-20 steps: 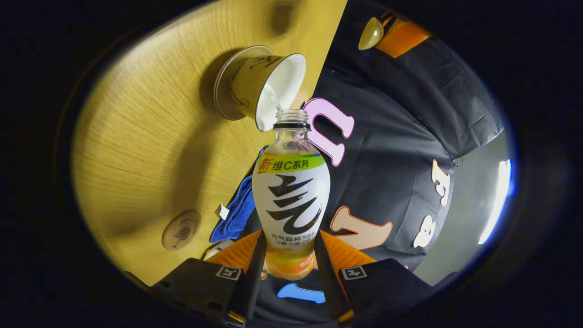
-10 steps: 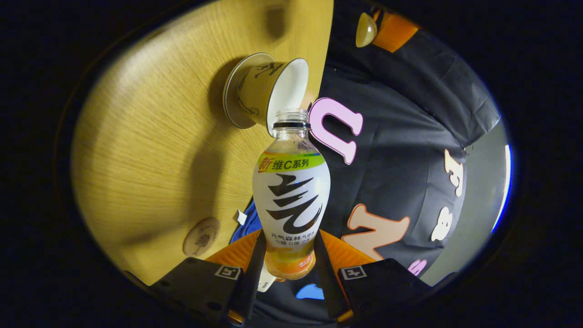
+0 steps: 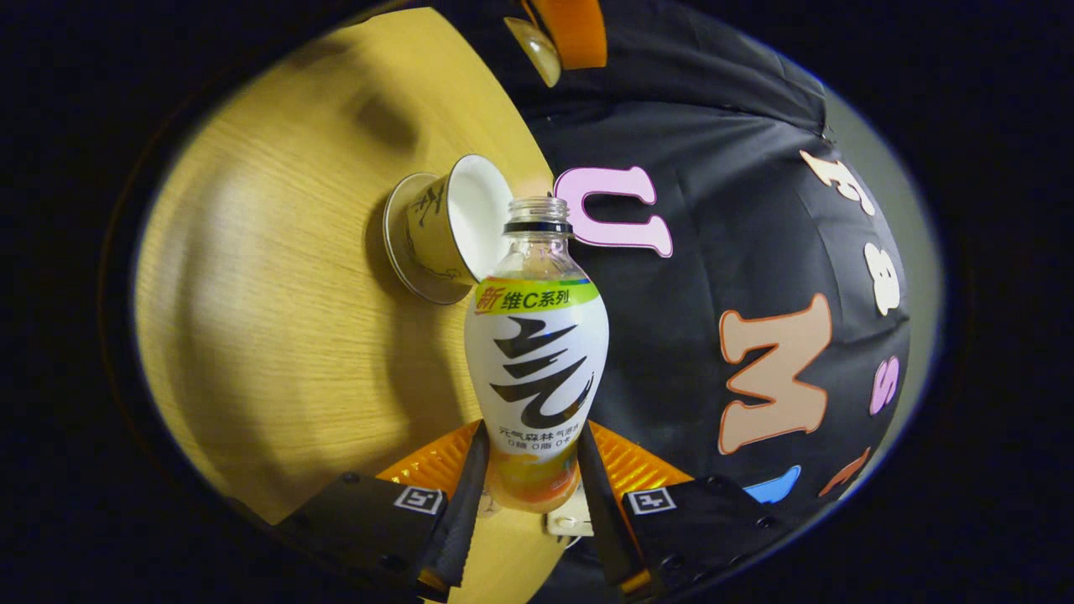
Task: Open the teacup lid with one hand, grasp the water bottle and pour water into the teacup with the other hand; after pouring, place the water bottle on the coaster and then close the teacup lid.
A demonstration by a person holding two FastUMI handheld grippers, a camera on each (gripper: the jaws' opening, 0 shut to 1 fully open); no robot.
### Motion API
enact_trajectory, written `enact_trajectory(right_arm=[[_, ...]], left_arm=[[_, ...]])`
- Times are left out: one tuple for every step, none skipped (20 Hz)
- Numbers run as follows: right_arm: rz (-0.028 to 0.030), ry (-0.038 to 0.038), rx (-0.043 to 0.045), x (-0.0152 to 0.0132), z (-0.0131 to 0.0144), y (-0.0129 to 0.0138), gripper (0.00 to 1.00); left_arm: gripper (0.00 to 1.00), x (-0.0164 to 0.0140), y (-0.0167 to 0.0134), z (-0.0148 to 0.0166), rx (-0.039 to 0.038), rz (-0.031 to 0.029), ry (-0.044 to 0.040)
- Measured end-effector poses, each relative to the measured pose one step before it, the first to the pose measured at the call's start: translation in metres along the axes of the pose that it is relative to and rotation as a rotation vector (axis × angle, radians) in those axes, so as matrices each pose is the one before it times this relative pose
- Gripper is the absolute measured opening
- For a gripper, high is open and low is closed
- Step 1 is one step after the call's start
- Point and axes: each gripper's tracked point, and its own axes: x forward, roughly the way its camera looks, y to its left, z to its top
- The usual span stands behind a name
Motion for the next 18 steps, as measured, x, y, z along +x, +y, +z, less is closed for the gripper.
enact_trajectory(right_arm=[[0.01664,-0.0025,0.04525,-0.00093,-0.00024,0.00231,0.64],[0.01593,-0.00746,0.04817,0.00018,0.00225,0.00188,0.66],[0.01169,-0.00527,0.04779,-0.00157,-0.00003,0.00101,0.65],[0.00477,-0.01563,0.05288,-0.00427,0.00207,-0.0008,0.63],[0.01697,-0.00924,0.04737,-0.00239,0.00165,0.00313,0.63],[0.017,-0.00589,0.05027,-0.00162,0.00205,0.0008,0.63],[0.01727,-0.00701,0.05198,-0.00102,-0.00018,0.00097,0.63],[0.00468,-0.01136,0.04275,-0.00275,0.00186,-0.00267,0.63],[0.00854,-0.00662,0.04516,-0.00173,0.00096,0.00246,0.63],[0.01067,-0.00376,0.05012,-0.00137,0.00192,-0.00023,0.63],[0.01084,-0.00181,0.04948,-0.00023,-0.00141,-0.00035,0.63],[0.01667,-0.00321,0.05991,0.00018,0.0006,-0.00004,0.63],[0.01362,0.00137,0.05607,-0.00013,-0.00008,-0.00138,0.63],[0.00108,-0.00233,0.05188,0.0002,0.00208,-0.00372,0.63],[-0.01392,-0.0143,0.04119,-0.00036,0.00242,-0.00494,0.63],[-0.02303,-0.01681,0.03218,-0.00122,0.00431,-0.00835,0.64],[-0.02033,-0.01712,0.03289,-0.00657,0.00442,-0.00352,0.64],[-0.01336,-0.01438,0.0394,-0.00406,0.00283,-0.01091,0.64]], left_arm=[[0.2,0.0008,-0.00299,0.00149,0.00426,-0.00643,-0.00166],[0.2,0.00235,-0.00295,0.00154,0.00628,-0.00457,0.00247],[0.2,0.00189,-0.00148,-0.00079,0.00506,-0.00459,0.00274],[0.21,0.00214,-0.00283,0.00071,0.00237,-0.00569,0.00147],[0.2,0.00224,-0.00356,0.00047,0.00212,-0.00853,0.00413],[0.2,0.00229,-0.00349,0.00095,-0.00058,-0.00724,-0.00159],[0.2,0.00183,-0.0024,0.00179,0.00012,-0.00624,0.00003],[0.2,0.00128,-0.00167,0.00099,0.00038,-0.00275,-0.00091],[0.2,0.00154,-0.00103,0.0004,-0.00074,-0.00178,-0.00157],[0.2,0.00175,-0.00274,0.00025,-0.00206,-0.00456,0.00097],[0.2,0.00193,-0.00335,0.00001,-0.00258,-0.00663,0.00081],[0.2,0.00143,-0.0039,0.00085,-0.00297,-0.00796,0.00067],[0.2,0.00247,-0.00346,-0.00027,-0.00189,-0.00948,0.0017],[0.2,0.00253,-0.00285,0.0006,0.00017,-0.00697,0.00209],[0.2,0.00334,-0.00327,0.00069,0.0,-0.00865,-0.00124],[0.2,0.00251,-0.00309,0.00143,0.00269,-0.00704,-0.00094],[0.2,0.00373,-0.00346,0.00113,0.00231,-0.00884,-0.0059],[0.2,0.00308,-0.00404,0.00073,0.00099,-0.01065,-0.00029]])
